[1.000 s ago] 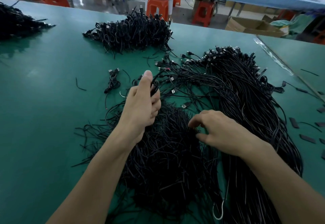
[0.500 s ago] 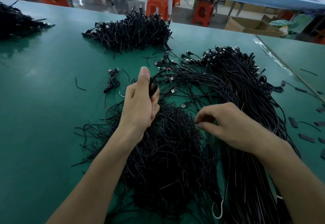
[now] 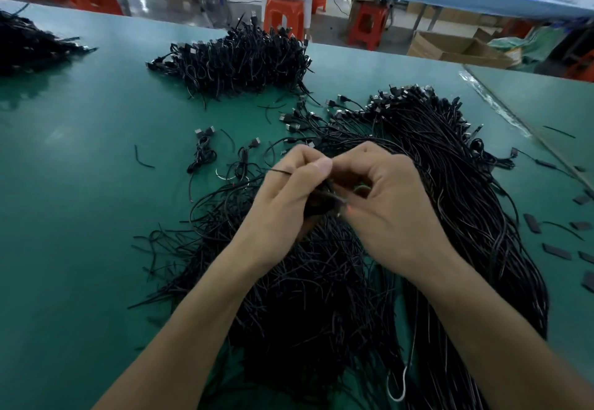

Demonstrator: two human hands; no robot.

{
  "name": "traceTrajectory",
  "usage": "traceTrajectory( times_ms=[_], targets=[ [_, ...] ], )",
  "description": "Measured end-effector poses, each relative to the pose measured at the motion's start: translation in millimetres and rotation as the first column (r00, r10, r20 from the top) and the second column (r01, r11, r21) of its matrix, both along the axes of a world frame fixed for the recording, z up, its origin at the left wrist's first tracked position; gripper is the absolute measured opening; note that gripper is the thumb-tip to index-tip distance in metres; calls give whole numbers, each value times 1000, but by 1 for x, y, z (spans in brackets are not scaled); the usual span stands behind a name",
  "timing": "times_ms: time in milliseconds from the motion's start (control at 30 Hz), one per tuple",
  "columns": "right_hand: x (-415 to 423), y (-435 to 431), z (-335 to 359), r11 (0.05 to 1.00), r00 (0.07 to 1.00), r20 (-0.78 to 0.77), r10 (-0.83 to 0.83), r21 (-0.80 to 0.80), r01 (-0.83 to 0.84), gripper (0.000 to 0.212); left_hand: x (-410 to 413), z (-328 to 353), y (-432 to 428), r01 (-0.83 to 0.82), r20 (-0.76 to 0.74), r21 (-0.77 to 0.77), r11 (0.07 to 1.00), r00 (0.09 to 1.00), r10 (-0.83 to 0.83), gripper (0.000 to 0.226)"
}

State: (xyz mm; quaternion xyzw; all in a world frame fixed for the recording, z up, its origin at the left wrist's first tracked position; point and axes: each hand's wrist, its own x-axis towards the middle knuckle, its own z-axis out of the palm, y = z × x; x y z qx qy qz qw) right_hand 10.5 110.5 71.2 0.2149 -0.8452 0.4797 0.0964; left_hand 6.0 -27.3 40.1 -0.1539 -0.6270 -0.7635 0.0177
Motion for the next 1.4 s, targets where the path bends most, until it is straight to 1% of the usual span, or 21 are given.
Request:
traceTrajectory(
  times_ms=[67, 133, 233, 333, 433, 500, 600, 700, 733, 800, 867, 967, 1033, 1100, 1167, 1233, 1300, 1400],
  targets=[
    [2, 0, 1, 999, 1000, 16, 12, 53, -13, 24, -1, 0, 0, -80, -24, -15, 997, 997, 80, 30],
    [3, 2, 3, 998, 1000, 26, 17, 66, -19, 20, 0, 1, 2, -140, -49, -21, 990, 989, 138, 39],
    [3, 3, 2, 1000, 999, 53, -1, 22, -1, 19, -1, 0, 1, -196, -53, 3, 981, 979, 196, 47],
    [3, 3, -3, 999, 994, 93, -50, 5, 50, 12, -4, -2, -3, -199, -32, 36, 979, 979, 200, 50],
    [2, 0, -6, 994, 993, 102, -67, 94, 57, 6, -4, -3, -5, -185, -11, 33, 982, 983, 186, 52],
    [2, -1, -6, 995, 993, 108, -52, 93, 42, 6, -4, -3, -6, -169, 3, 39, 985, 986, 169, 51],
    [5, -1, -4, 999, 999, 51, -12, 39, 10, 14, -5, -3, -8, -163, 38, 42, 986, 986, 161, 52],
    [8, -1, -3, 997, 996, -76, -53, 52, 57, 12, -5, -3, -5, -158, 54, 52, 986, 986, 155, 53],
    [9, -1, -3, 993, 989, -122, -81, 78, 91, 10, -5, -3, -4, -164, 62, 64, 984, 985, 160, 54],
    [11, -3, -2, 973, 971, -217, -99, 184, 141, 6, -5, -4, -3, -182, 100, 109, 977, 980, 171, 57],
    [14, -4, -3, 945, 964, -261, -47, 302, 128, 5, -8, -5, -1, -211, 166, 135, 968, 968, 187, 61],
    [17, -5, 1, 875, 955, -283, 93, 480, 57, 9, -12, -7, -1, -242, 235, 72, 968, 947, 219, 66],
    [18, -6, 5, 790, 914, -356, 197, 610, 67, 8, -11, -10, -4, -175, 216, 34, 984, 963, 164, 65],
    [19, -7, 11, 720, 861, -429, 275, 685, 112, 8, -10, -13, -6, -55, 211, -1, 998, 976, 54, 64],
    [20, -6, 16, 677, 824, -459, 332, 724, 131, 8, -9, -14, -7, 51, 259, -35, 998, 965, -40, 56],
    [18, -3, 21, 654, 809, -453, 375, 747, 116, 10, -6, -14, -9, 130, 340, -29, 991, 933, -113, 48],
    [16, -1, 22, 669, 831, -415, 371, 740, 71, 13, -5, -14, -10, 191, 407, 0, 982, 897, -175, 43],
    [14, 1, 20, 771, 908, -314, 277, 637, -15, 3, -5, -11, -9, 261, 479, 25, 965, 844, -240, 54]
  ],
)
